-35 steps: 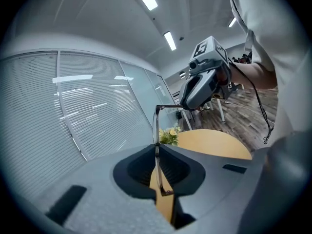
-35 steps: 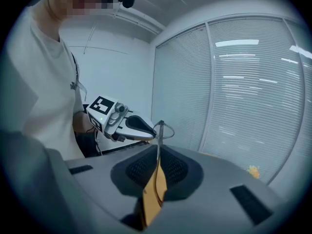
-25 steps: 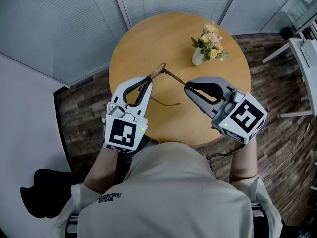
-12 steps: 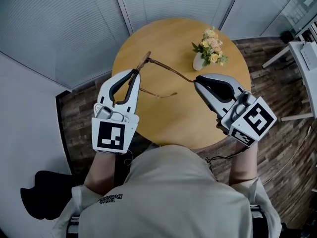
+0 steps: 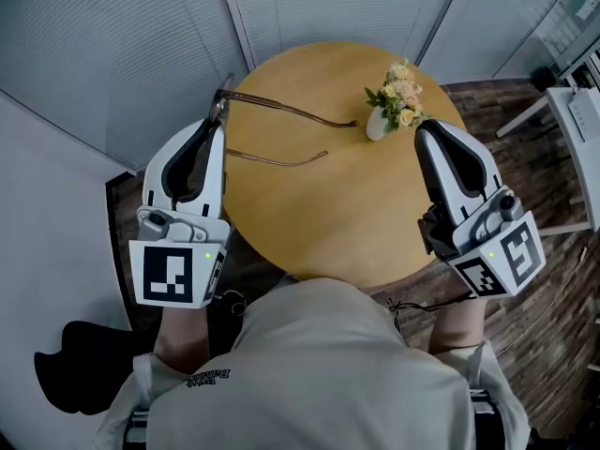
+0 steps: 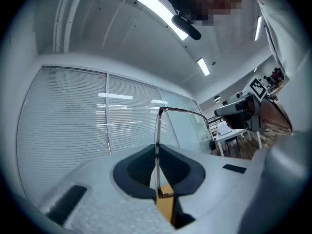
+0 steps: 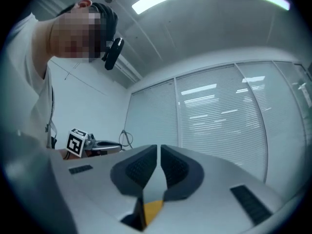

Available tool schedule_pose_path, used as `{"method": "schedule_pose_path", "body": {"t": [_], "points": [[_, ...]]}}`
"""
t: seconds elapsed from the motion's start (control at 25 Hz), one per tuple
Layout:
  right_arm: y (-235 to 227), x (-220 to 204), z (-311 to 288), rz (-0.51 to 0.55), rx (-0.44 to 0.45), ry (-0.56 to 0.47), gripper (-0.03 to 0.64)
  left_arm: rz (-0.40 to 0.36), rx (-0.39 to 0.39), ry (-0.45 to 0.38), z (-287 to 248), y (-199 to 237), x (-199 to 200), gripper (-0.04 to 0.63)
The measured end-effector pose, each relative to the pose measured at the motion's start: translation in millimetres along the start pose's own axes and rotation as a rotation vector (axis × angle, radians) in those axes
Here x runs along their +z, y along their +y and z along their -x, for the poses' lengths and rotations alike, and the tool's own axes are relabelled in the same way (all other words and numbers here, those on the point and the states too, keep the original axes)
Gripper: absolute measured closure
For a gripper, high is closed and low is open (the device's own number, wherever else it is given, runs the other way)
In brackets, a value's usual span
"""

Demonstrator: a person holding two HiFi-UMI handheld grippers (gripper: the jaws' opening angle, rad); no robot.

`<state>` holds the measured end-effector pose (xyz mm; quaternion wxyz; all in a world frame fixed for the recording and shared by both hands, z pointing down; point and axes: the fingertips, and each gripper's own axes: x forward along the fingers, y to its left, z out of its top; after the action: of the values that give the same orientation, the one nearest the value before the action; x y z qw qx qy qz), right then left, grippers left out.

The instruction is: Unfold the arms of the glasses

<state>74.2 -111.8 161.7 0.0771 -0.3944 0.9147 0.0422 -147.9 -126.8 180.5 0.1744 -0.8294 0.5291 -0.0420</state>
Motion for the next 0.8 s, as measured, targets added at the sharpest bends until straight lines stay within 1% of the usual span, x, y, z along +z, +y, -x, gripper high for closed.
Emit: {"method": "schedule_pose_path", "body": {"t": [0.12,0.2,0.36,0.44,0.68,0.8], "points": [[-7.0,11.7,5.4,0.002,-0.041,-0.040,0.575,0.030,0.020,-0.021,5.3,9.9,4.4,0.557],[-10.2,13.7,10.1,0.024,-0.073,-0.047,0.575,0.055,0.027,-0.029,9.1,14.1,5.3,0.557],[-10.0,6.9,15.3,0.122,-0.125,-0.007,0.575,0.102,0.031,-0.046,15.8,16.2,2.0,0.557],[-8.8,0.2,18.2,0.150,-0.140,0.019,0.575,0.126,0.025,-0.049,18.4,13.7,-2.1,0.557],[-7.1,-18.0,28.2,0.108,-0.151,0.057,0.575,0.148,0.017,-0.008,23.9,6.0,-21.0,0.557],[-5.7,-25.9,32.0,0.084,-0.147,0.080,0.575,0.183,0.027,0.018,26.9,2.7,-31.4,0.557]]}}
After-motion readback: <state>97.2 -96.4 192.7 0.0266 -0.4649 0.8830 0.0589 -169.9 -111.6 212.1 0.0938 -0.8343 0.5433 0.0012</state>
